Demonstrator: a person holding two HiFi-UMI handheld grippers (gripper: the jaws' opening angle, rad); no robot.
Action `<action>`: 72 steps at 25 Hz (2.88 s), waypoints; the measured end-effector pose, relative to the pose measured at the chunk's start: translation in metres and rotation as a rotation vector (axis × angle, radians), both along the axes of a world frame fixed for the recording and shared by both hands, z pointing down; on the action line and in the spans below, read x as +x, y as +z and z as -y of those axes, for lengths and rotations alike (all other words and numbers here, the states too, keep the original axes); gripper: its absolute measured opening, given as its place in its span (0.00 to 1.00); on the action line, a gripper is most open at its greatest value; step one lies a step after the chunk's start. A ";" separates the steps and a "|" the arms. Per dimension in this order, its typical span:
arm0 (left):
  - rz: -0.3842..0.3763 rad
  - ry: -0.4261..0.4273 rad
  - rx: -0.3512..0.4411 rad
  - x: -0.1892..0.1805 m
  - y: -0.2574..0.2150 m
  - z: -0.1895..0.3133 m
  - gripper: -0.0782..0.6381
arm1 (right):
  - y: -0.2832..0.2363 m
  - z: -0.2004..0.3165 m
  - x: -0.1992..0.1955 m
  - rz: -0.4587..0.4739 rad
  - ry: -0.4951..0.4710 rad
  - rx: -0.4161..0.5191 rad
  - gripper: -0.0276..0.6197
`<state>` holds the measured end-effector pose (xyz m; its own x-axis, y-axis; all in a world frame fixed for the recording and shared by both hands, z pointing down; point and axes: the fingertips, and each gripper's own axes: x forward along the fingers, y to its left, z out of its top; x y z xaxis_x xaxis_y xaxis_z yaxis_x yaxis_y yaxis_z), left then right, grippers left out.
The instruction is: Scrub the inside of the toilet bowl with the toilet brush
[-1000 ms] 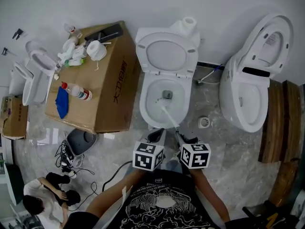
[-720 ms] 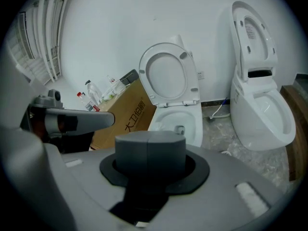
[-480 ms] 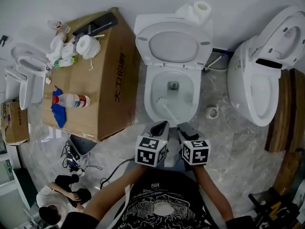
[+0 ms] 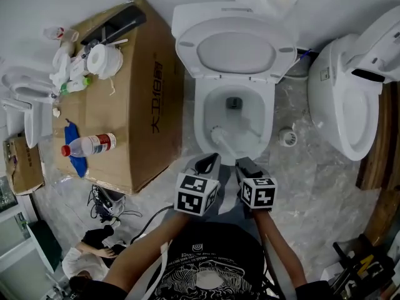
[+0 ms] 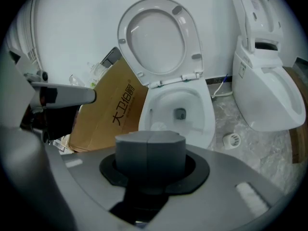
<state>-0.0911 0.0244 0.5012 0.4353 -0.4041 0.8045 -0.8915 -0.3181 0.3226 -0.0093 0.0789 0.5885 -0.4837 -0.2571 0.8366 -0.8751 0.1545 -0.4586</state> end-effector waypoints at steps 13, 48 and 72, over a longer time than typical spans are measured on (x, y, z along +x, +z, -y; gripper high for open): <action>0.014 0.068 -0.060 -0.017 0.023 0.025 0.10 | 0.023 0.051 -0.025 0.016 0.039 0.009 0.28; -0.003 0.184 -0.060 0.008 0.029 0.036 0.10 | 0.023 0.112 0.072 -0.102 0.295 0.098 0.28; -0.019 0.010 -0.040 0.028 0.018 -0.021 0.10 | 0.019 -0.018 0.075 -0.085 0.096 -0.028 0.28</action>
